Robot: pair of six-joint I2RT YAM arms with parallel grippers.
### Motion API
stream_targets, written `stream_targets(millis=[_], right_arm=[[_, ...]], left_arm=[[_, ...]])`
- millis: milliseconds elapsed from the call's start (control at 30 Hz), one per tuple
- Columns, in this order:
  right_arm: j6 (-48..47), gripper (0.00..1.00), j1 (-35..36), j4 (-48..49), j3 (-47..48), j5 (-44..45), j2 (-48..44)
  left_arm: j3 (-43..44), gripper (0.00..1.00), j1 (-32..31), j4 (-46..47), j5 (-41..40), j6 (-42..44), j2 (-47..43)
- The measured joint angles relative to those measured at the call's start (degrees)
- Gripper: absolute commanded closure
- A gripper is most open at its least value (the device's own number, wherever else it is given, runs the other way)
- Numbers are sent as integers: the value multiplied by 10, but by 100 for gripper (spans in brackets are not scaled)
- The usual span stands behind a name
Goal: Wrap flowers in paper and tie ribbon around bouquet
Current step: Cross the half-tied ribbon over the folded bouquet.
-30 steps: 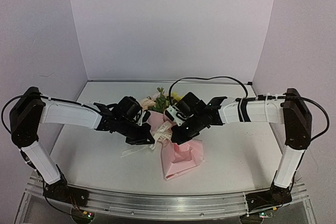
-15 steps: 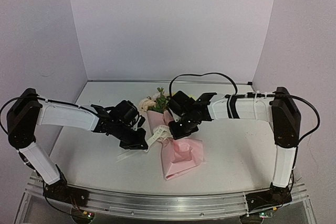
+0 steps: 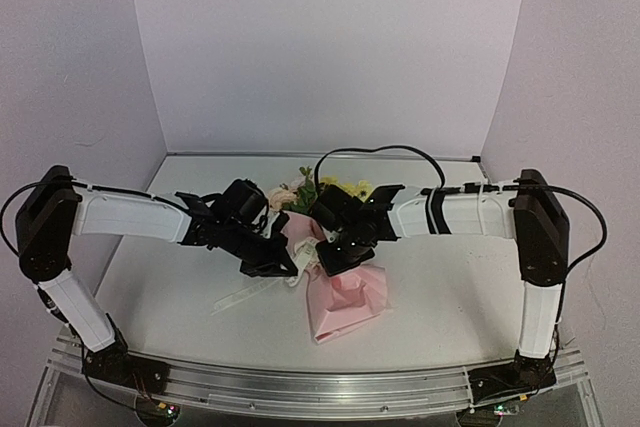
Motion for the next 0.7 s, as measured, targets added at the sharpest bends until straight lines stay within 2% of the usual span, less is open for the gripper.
stream_targets(millis=[133,333,700], right_arm=[[0,100,2,11,-9,-7,-1],[0,100,4,21,-25,-16,-13],[-7,95,4,32,-53,-27,-86]], left_arm=[[39,100,7,38,20,-14,46],[73,100,15,44,19,-28,106],[89,100,23,36,-4,-42,122]])
